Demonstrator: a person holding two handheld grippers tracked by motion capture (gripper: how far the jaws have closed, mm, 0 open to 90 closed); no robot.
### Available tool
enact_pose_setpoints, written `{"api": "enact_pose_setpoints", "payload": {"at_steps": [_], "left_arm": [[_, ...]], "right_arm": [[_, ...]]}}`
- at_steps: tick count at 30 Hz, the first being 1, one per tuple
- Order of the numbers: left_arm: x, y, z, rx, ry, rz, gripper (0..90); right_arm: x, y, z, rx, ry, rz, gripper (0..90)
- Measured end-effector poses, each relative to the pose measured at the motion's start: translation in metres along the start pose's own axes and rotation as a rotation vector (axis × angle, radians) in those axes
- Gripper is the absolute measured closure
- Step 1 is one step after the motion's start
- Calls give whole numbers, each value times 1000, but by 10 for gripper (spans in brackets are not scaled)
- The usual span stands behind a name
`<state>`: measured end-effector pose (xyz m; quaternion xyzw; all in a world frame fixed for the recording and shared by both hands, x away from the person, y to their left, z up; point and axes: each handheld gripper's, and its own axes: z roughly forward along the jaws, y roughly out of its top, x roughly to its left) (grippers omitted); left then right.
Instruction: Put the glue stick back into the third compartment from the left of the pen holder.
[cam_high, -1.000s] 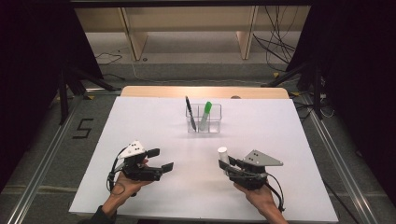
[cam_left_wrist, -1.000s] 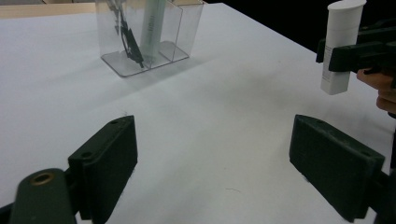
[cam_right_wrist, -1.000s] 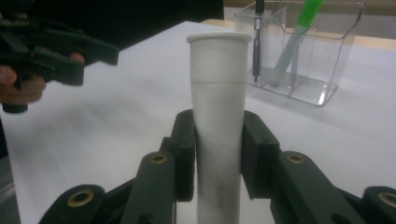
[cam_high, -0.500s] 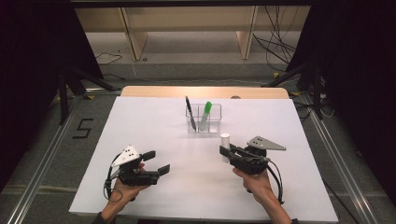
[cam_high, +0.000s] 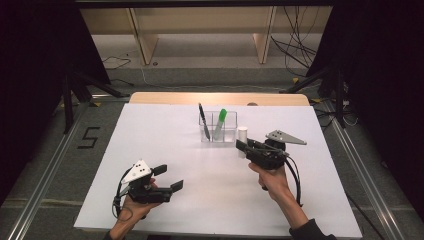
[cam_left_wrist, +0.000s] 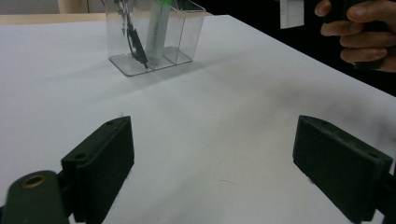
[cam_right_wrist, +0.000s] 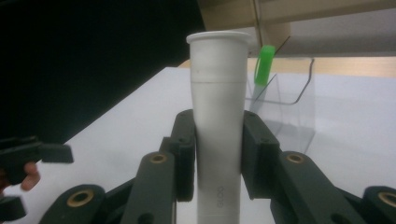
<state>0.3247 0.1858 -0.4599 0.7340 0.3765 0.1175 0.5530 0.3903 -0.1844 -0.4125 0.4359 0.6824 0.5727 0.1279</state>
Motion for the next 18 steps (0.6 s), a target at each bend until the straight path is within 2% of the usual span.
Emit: {"api": "enact_pose_setpoints", "payload": {"at_steps": [7,11,14,18], "left_arm": [[-1,-1,0,8,4,13,107],[2,-1,0,-3,14,-4,107],[5,-2,0,7,23,-18,107],[8,-2,-1,4,31,-18,107]], "right_arm": [[-8,17,14,-11,-35,-7,700],[-10,24,21,-8,-46,-9,700],[-12,29,28,-9,-56,-13,700],[-15,37,36,-12,-68,-14,700]]}}
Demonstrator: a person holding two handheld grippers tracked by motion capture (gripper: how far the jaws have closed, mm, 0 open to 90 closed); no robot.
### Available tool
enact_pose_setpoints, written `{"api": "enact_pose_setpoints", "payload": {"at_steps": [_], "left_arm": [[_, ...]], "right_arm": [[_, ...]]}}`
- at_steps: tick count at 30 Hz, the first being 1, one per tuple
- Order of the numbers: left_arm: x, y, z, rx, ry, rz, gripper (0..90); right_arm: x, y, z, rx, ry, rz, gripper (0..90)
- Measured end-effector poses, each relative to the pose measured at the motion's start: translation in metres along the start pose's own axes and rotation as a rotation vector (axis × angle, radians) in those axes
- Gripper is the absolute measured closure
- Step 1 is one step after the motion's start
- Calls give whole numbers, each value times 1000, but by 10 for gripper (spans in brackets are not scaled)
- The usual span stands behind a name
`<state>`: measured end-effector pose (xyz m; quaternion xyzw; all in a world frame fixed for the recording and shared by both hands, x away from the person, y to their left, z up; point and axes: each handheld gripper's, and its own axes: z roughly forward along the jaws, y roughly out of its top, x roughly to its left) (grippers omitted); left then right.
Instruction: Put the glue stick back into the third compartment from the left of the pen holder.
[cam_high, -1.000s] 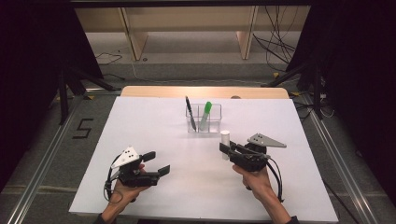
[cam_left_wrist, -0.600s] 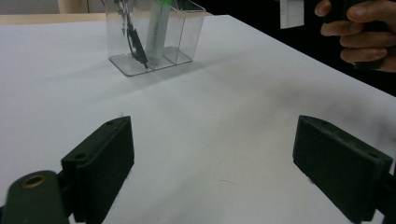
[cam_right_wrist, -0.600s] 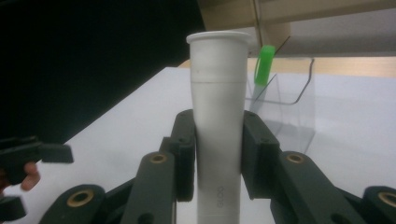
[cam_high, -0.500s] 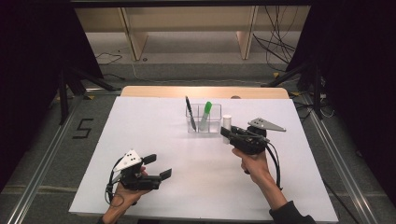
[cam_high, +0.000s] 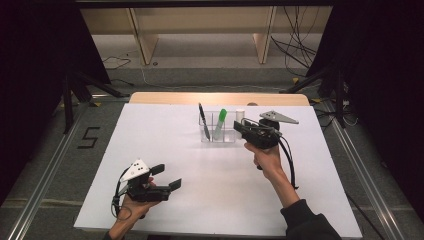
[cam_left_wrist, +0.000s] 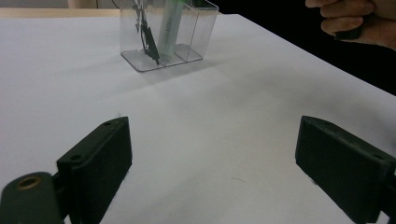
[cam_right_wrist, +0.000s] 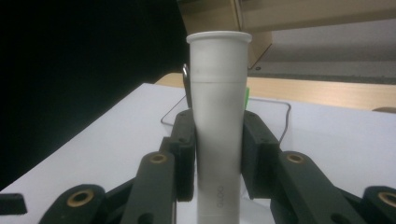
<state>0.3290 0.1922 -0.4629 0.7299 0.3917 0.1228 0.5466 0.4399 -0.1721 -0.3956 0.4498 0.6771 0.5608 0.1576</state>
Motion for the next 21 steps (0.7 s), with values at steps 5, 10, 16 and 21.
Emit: {"api": "enact_pose_setpoints", "payload": {"at_steps": [5,10,16,21], "left_arm": [[0,-2,2,17,31,38,107],[-1,-2,2,18,34,49,107],[0,-2,1,11,37,46,107],[-1,-2,2,15,42,60,108]], "right_arm": [[-3,10,11,2,-20,-1,700],[-6,17,21,8,-40,5,700],[-10,24,34,17,-50,11,699],[-13,29,45,25,-70,22,699]]}}
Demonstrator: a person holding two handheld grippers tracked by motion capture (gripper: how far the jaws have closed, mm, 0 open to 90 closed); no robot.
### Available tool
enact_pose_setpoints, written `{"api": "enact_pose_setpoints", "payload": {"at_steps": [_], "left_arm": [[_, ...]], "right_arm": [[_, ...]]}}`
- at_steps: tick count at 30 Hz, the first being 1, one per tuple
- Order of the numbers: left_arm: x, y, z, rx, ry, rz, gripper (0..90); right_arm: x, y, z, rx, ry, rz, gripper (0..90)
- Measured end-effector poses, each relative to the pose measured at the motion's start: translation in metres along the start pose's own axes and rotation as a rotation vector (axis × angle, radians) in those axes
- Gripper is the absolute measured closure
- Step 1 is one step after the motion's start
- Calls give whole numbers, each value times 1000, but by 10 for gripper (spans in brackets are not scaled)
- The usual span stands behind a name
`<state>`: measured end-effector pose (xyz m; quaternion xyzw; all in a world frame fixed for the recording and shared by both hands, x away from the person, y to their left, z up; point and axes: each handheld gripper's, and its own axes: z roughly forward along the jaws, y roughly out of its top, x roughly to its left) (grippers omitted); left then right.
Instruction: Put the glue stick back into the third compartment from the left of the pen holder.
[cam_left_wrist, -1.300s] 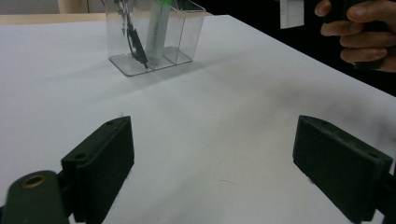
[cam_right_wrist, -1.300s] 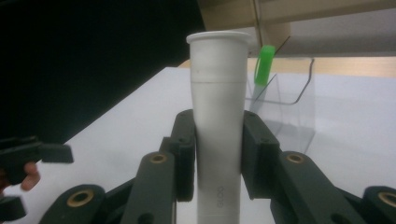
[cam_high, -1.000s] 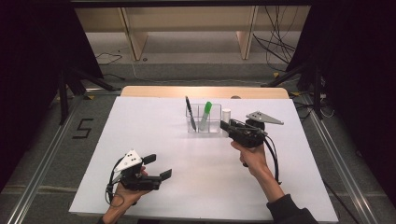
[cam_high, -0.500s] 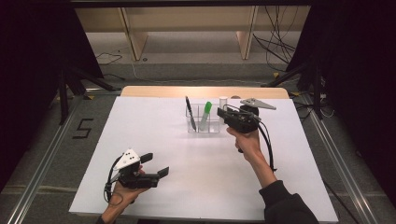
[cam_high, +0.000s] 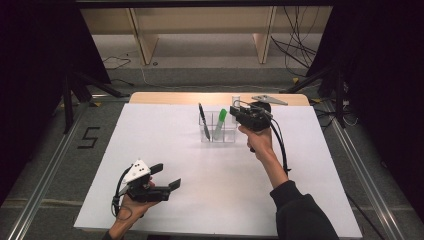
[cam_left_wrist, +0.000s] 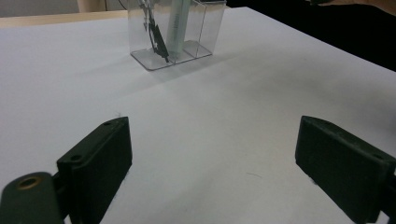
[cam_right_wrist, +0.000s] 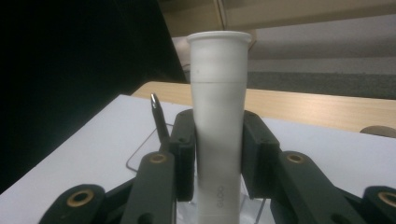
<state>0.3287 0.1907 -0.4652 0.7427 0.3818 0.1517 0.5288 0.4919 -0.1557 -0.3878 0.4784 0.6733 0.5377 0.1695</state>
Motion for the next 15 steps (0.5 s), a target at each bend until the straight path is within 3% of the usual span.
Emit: {"api": "enact_pose_setpoints", "payload": {"at_steps": [15], "left_arm": [[-1,0,0,-2,-3,3,108]], "right_arm": [[-8,-2,28,17,-65,8,699]]}}
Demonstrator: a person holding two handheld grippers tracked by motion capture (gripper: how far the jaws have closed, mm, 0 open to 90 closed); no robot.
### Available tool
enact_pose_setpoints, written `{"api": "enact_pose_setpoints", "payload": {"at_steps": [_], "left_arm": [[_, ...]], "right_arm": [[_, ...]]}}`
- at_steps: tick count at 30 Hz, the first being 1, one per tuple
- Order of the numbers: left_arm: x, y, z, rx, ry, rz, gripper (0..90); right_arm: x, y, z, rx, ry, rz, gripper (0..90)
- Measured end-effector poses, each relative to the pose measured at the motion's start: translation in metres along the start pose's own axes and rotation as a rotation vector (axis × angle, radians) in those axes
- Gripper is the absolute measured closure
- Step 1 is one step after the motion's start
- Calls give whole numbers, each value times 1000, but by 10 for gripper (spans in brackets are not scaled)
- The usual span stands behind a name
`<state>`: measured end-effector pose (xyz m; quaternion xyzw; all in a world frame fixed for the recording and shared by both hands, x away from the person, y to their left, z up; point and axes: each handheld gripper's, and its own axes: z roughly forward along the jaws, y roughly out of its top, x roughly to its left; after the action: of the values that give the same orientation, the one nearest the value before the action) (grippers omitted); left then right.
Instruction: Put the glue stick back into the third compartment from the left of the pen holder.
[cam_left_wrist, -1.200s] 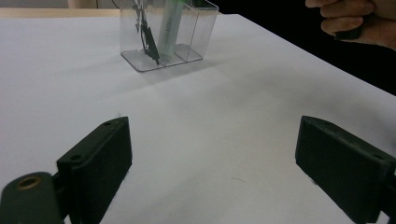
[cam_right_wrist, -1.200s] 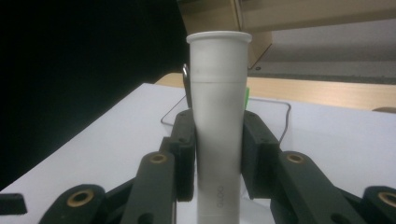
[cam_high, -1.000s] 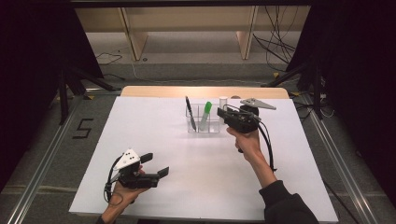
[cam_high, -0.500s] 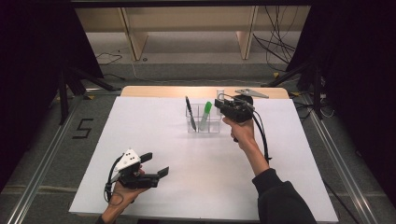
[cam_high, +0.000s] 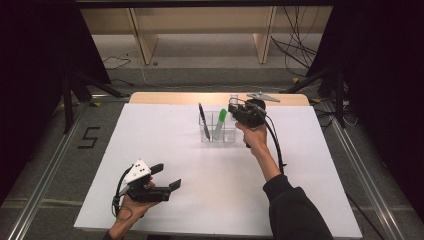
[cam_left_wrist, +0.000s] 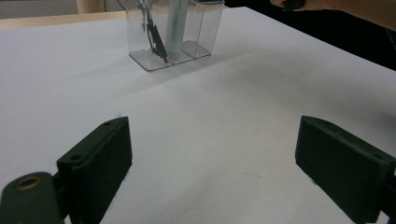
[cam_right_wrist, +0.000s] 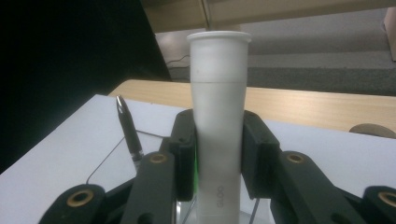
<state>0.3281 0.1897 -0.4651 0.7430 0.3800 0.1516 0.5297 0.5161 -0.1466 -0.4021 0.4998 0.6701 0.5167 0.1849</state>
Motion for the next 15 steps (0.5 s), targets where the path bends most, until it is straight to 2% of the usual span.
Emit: {"api": "enact_pose_setpoints", "payload": {"at_steps": [5,8,15], "left_arm": [[0,0,0,-2,-2,0,108],[1,0,-1,-2,-2,-3,108],[0,0,0,-4,-4,-6,108]], "right_arm": [[0,-4,8,9,-1,9,699],[2,-6,11,18,-17,-13,699],[1,-7,12,9,-19,2,699]]}}
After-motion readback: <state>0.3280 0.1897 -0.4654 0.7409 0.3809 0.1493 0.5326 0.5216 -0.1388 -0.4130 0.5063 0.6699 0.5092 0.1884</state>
